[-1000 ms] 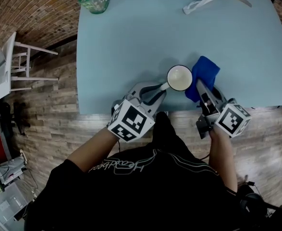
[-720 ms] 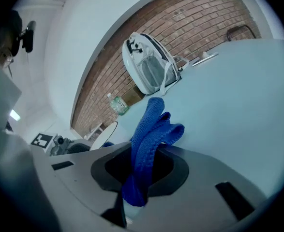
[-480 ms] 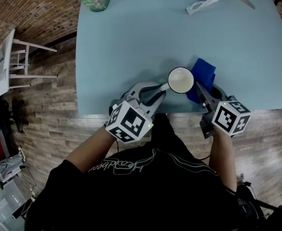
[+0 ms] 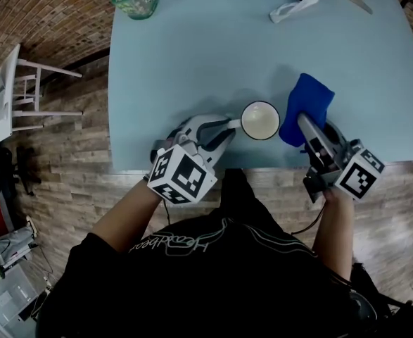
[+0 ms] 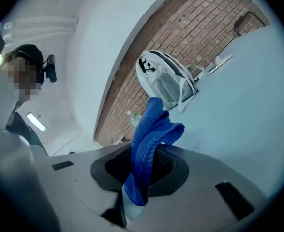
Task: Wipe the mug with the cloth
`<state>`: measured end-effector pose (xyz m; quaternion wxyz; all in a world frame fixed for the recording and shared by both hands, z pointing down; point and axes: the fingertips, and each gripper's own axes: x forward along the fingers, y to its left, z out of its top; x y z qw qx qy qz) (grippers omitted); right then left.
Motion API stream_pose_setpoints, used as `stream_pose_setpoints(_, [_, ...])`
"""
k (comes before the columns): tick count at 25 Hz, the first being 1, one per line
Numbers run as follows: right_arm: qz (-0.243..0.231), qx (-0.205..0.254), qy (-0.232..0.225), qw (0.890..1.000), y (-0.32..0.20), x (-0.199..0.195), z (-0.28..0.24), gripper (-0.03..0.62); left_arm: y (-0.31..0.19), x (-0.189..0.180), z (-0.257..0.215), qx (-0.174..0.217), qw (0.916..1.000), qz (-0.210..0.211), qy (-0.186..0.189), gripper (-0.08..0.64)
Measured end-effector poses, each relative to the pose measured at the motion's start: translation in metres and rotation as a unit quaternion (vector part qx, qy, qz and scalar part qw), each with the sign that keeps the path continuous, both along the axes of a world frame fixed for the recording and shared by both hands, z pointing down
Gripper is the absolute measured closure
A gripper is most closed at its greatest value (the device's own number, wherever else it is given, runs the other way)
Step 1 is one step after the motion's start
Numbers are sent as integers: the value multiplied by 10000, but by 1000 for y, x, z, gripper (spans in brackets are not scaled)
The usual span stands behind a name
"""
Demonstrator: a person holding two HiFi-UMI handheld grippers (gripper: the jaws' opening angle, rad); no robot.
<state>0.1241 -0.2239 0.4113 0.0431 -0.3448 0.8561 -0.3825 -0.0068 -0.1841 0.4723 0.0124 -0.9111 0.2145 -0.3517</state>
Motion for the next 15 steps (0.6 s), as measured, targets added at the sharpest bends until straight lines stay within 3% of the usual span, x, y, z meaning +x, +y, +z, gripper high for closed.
stream_pose_setpoints(6, [-509, 185, 22, 9985, -1, -11, -7, 531, -10, -2, -1, -60, 10000, -23, 30, 493])
stream_pose_setpoints(15, [-855, 33, 50, 9963, -6, -22, 5, 531, -19, -2, -3, -108, 9998, -109, 162, 494])
